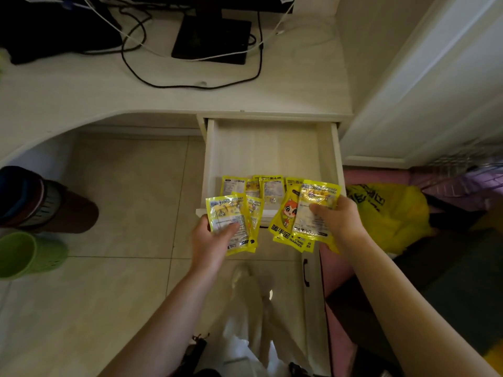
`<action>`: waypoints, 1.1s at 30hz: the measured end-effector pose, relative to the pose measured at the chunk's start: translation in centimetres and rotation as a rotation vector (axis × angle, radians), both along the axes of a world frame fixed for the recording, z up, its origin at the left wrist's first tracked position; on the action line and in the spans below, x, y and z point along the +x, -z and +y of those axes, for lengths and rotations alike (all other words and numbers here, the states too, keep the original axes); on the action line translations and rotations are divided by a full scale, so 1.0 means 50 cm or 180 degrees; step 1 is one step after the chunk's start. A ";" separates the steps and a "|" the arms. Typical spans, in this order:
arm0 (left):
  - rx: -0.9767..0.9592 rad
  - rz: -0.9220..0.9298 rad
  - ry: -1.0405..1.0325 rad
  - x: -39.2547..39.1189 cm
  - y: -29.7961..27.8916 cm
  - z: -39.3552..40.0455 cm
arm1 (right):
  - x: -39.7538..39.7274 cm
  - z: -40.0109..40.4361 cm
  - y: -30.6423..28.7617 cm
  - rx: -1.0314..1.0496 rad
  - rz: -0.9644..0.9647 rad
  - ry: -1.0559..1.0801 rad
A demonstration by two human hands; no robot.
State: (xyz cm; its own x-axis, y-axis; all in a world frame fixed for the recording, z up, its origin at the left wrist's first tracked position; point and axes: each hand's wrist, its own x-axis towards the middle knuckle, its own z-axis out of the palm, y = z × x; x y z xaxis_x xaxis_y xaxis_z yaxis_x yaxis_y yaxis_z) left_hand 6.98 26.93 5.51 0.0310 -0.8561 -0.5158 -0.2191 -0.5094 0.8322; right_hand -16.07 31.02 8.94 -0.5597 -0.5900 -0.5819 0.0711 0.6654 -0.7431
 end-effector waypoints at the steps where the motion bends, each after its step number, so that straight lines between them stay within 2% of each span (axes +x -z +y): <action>1: -0.0008 -0.0026 0.0038 -0.008 0.002 -0.012 | -0.008 -0.010 0.002 0.0001 0.0028 0.0011; 9: 0.0056 -0.0203 0.0377 -0.095 0.047 -0.144 | -0.087 -0.126 0.015 -0.0055 0.0211 0.0131; 14: 0.0162 -0.0350 0.0509 -0.161 0.097 -0.212 | -0.127 -0.191 0.057 0.0012 0.0443 -0.0135; 21: 0.0373 -0.0789 0.0534 -0.242 0.196 -0.269 | -0.174 -0.252 0.181 0.0477 0.0789 -0.0730; 26: 0.0382 -0.1016 0.0498 -0.274 0.255 -0.281 | -0.188 -0.273 0.260 0.0664 0.0745 -0.1136; 33: 0.0455 -0.1269 0.0811 -0.307 0.300 -0.268 | -0.213 -0.267 0.333 0.0880 0.0497 -0.1153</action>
